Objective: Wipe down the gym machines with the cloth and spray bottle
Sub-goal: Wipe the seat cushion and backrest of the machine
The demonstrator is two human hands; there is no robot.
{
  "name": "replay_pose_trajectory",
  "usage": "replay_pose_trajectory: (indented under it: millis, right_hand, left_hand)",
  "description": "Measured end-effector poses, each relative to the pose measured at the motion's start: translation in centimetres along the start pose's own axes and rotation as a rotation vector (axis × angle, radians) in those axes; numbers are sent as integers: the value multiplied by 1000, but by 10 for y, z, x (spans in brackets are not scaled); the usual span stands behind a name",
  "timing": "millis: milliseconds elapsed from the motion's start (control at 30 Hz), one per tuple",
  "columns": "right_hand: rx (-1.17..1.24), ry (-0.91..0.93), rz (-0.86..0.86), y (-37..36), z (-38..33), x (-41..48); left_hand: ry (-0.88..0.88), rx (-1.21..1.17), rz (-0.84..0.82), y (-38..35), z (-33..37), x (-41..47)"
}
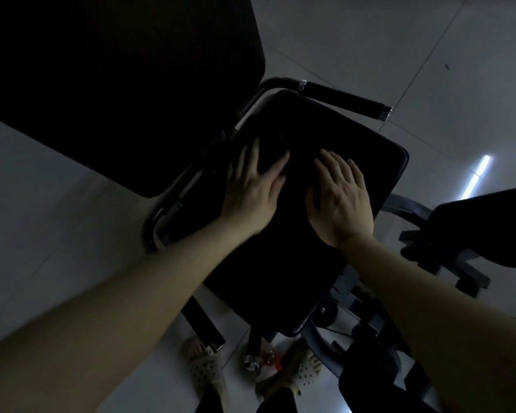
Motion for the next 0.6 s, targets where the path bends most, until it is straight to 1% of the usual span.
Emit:
replay_pose_trajectory:
  millis: [67,133,200,233,300,333,400,500,600]
  right_hand:
    - [-3,2,17,-2,2,0]
    - [11,10,40,-3,3,0]
    - [64,22,73,-4,6,2]
    - [99,21,79,-4,8,1]
    - [149,-3,87,-5,9,0]
    - [160,-11,88,-5,9,0]
    - [151,-3,83,-5,9,-1]
    - [167,11,73,-2,9,1]
    - [201,38,50,-1,10,-2]
  left_hand:
    - [46,7,-26,1,23,70]
    - [9,10,-70,2,43,119]
    - [-58,5,-76,0,50,135]
    - [-101,-16,-70,-2,47,128]
    - [-175,-31,-48,-2,35,95]
    - [-180,-28,-61,-3,28,69]
    - [-119,-36,-95,-6,14,4]
    - [22,-86,-13,-8,-6,-85]
    - [147,-88,37,-15,-13,-139]
Point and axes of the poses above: each hand's wrist, its own x-axis towards the middle knuckle, its own y-axis out of the back of the hand, z = x × y, the point moved 2 cm from there along x, towards the middle knuckle, and after that the axes turned 6 degrees about -z, right-handed, at the moved point
